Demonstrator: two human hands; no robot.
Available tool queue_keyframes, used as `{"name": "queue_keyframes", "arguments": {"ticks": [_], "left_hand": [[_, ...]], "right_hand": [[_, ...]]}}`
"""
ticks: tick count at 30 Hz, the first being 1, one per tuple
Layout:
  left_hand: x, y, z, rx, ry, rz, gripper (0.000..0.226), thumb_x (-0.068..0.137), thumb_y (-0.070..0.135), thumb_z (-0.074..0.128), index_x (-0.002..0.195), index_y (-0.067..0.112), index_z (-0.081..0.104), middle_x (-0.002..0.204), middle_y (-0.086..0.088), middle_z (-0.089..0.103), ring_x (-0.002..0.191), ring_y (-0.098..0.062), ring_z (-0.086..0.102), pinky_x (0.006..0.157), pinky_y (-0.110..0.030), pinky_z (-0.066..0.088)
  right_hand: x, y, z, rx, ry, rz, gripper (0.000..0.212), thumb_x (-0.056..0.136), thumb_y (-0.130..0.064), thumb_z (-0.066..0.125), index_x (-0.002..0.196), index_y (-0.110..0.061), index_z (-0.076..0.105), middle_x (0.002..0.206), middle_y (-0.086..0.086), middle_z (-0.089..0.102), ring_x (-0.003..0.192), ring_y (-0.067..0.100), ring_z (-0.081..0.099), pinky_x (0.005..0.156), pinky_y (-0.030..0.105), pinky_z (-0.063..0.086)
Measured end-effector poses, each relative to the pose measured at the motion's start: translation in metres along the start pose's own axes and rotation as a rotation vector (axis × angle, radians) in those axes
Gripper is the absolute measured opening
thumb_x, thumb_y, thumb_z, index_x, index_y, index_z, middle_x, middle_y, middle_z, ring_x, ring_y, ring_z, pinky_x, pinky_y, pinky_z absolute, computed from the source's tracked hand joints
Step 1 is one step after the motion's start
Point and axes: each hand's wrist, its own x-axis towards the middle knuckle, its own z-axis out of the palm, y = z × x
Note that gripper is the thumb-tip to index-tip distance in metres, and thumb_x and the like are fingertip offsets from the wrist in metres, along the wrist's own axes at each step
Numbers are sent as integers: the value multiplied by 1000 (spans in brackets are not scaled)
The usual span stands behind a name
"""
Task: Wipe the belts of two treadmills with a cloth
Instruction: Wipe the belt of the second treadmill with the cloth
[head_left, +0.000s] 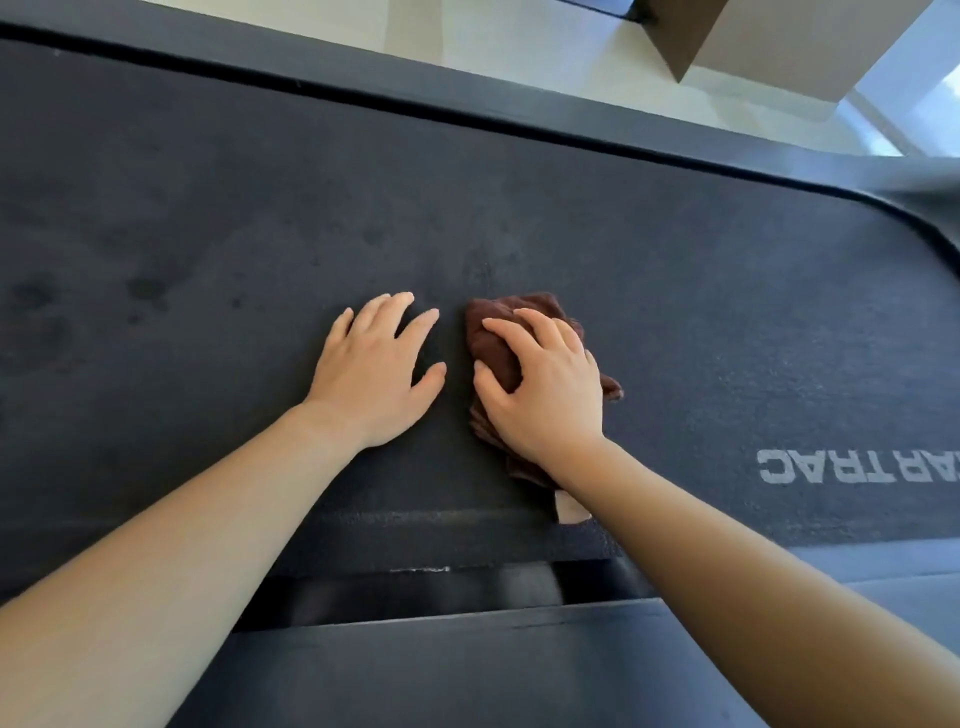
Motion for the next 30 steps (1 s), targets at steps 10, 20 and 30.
{"name": "queue_keyframes", "arguments": {"ticks": [10, 20, 30], "left_hand": [[101, -40, -7, 37, -11, -82, 57, 92, 49, 36, 144, 29, 27, 154, -4, 19, 143, -23, 13, 115, -46, 12], [112, -41, -6, 13, 44, -121, 56, 87, 52, 34, 141, 38, 32, 152, 4, 25, 142, -14, 16, 115, -41, 14], [114, -37, -11, 12, 33, -145, 55, 87, 50, 35, 140, 36, 35, 150, 6, 27, 140, -13, 20, 115, -40, 16]], "right_hand": [[113, 2, 28, 24, -9, -72, 46, 88, -51, 49, 131, -35, 51, 141, -4, 47, 132, 22, 36, 107, 51, 32], [267, 13, 57, 46, 23, -12, 47, 87, -50, 47, 130, -33, 52, 137, 0, 49, 127, 26, 39, 102, 48, 33], [297, 19, 56, 43, -73, -69, 48, 87, -47, 47, 131, -26, 48, 135, 8, 46, 126, 30, 36, 99, 51, 32]]}}
